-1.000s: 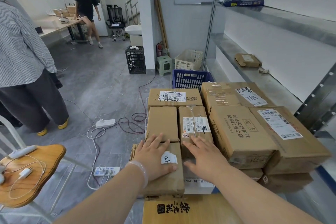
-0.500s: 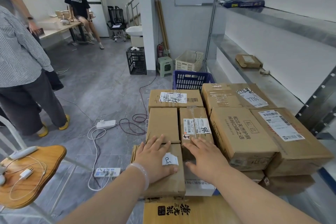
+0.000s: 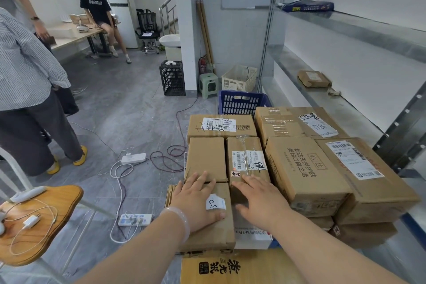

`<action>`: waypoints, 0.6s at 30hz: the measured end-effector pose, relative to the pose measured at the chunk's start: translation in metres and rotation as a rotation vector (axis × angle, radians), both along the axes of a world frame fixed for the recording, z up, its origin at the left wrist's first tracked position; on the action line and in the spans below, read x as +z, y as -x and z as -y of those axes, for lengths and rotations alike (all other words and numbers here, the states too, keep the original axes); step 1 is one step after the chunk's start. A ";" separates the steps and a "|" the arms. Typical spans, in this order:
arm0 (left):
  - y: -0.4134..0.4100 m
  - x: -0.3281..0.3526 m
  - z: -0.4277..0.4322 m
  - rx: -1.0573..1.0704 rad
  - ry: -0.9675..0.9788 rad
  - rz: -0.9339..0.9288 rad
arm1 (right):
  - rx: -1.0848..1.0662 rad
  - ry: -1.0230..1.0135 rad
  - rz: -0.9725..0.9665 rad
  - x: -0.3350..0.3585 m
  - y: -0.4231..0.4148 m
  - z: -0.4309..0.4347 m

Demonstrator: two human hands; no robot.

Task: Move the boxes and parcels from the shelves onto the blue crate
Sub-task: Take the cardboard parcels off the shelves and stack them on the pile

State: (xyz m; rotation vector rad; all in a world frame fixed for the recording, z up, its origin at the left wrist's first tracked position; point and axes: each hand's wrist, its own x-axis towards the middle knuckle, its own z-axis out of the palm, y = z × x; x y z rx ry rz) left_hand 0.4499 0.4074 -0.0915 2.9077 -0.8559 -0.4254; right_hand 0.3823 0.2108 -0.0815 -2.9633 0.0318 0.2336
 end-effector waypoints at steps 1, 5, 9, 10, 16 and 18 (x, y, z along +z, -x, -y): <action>0.000 0.000 0.000 0.000 -0.001 -0.002 | -0.002 -0.003 -0.003 0.000 0.000 0.000; 0.000 0.000 0.001 0.001 0.009 -0.007 | -0.004 -0.009 -0.015 0.001 0.000 0.001; 0.000 -0.002 0.000 0.002 0.009 0.007 | 0.004 -0.001 -0.018 0.003 0.002 0.000; 0.001 -0.002 0.000 0.002 0.011 0.011 | 0.003 0.001 -0.016 0.003 0.002 -0.001; 0.006 -0.002 -0.005 -0.016 0.009 0.039 | -0.014 -0.012 0.003 0.001 0.004 0.002; 0.009 -0.002 -0.006 -0.024 0.005 0.041 | -0.011 -0.009 0.001 0.001 0.005 0.003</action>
